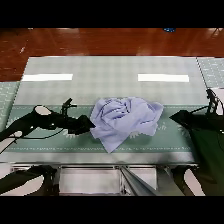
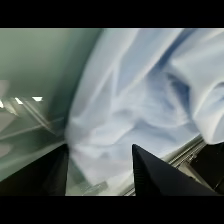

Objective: Fold the shirts.

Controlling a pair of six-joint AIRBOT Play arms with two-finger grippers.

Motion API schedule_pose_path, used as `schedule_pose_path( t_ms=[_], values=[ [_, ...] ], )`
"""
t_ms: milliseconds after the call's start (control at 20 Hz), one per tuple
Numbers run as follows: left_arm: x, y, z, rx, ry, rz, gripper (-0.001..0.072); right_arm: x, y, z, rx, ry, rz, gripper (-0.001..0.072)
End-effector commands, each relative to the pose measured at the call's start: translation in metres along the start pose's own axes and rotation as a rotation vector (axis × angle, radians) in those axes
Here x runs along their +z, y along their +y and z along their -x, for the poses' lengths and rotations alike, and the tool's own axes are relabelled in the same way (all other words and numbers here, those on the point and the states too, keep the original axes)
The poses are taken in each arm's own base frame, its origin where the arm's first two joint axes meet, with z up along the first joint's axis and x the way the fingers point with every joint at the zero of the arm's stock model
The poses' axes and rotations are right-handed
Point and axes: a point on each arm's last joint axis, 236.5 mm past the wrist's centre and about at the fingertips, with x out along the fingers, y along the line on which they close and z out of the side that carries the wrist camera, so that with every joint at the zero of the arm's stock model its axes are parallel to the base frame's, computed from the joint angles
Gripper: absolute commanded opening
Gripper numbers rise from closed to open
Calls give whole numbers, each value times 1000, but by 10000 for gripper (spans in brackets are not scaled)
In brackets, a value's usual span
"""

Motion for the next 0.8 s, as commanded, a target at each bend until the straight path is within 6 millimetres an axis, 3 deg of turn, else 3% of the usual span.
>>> schedule_pose_path(
  t_ms=[0, 50, 100, 250, 450, 600, 750],
  values=[
    [17, -13, -19, 3, -17, -22, 353, -8, 3, -5, 12, 19, 12, 406],
    [23, -19, -17, -3, -27, -39, 98, -10, 1, -5, 5, 26, 16, 406],
    [30, -26, -14, -13, -43, -85, 16, -13, -1, -6, -1, 36, 18, 406],
    [40, -45, -6, -40, -56, -132, 16, -28, -6, -16, 8, 71, -17, 406],
    [43, -49, -4, -45, -60, -140, 16, -54, -8, -35, 51, 111, -70, 406],
    [43, -48, -4, -45, -60, -139, 16, -48, -18, -44, 32, 77, -90, 406],
    [43, -48, -4, -44, -60, -138, 16, -41, -9, -59, 101, 88, -115, 406]
  ],
)
